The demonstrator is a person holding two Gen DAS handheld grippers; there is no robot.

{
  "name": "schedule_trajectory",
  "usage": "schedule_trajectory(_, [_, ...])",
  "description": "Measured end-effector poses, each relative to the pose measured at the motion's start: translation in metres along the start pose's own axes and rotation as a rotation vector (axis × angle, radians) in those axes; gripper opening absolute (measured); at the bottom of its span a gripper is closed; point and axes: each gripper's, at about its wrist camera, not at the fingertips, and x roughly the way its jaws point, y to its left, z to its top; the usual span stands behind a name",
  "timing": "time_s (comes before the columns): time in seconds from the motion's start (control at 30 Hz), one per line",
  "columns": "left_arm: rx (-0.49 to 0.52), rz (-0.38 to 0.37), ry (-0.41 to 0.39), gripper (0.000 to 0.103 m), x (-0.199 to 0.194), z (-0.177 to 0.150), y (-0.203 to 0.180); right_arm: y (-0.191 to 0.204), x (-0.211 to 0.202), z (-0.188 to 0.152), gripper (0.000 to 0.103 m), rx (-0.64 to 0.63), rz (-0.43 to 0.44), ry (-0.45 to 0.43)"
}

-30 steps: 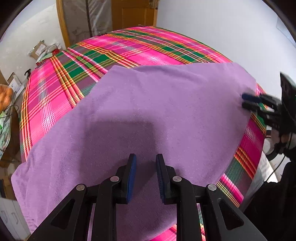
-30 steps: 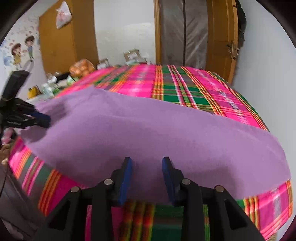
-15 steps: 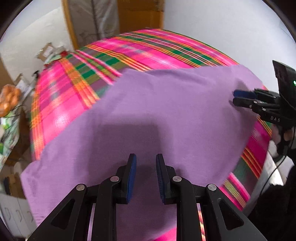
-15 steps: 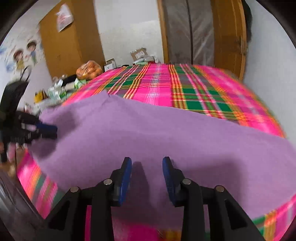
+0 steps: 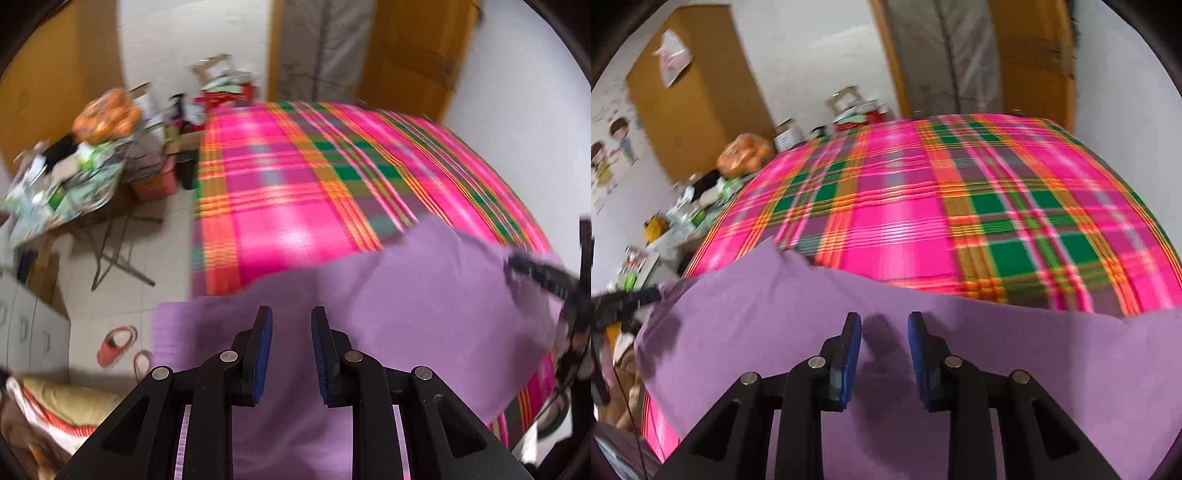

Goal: Fold clothes

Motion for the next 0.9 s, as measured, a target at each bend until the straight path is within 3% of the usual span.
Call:
schedule_trajectory(0.13, [-0.099,0.013,-0.009,0.022,-0.01,-0.001,0.032,-0.003,0.037,0.018,0.025,0.001,-0.005,0.014])
schedule_trajectory(0.27, [-0.189,0.01,-0.063,0.022,-0.028,-0.004,0.055,-0.015,0.047,0.031,0.025,0.026,0.015,0.007])
schedule_trajectory(0.4, [-0.208,-0.013,-0.054,0.022,-0.022,-0.004,0.057,-0.019,0.046,0.029,0.025,0.042,0.016,0.007])
schedule_trajectory(0.53, [-0.139,-0.091,0.039,0.022,0.003,-0.01,0.036,-0.022,0.043,0.016,0.025,0.019,0.012,-0.015])
schedule_trajectory(0.67, [-0.034,-0.11,0.102,0.022,0.019,-0.017,0.008,-0.024,0.055,0.021,0.026,0.017,0.017,-0.025])
schedule_trajectory(0.8, [0.075,-0.045,0.141,0.023,0.036,-0.023,-0.011,-0.026,0.061,0.023,0.027,0.016,0.019,-0.025])
schedule_trajectory(0.9, [0.099,-0.023,0.106,0.025,0.036,-0.022,-0.009,-0.026,0.057,0.017,0.028,0.018,0.023,-0.027])
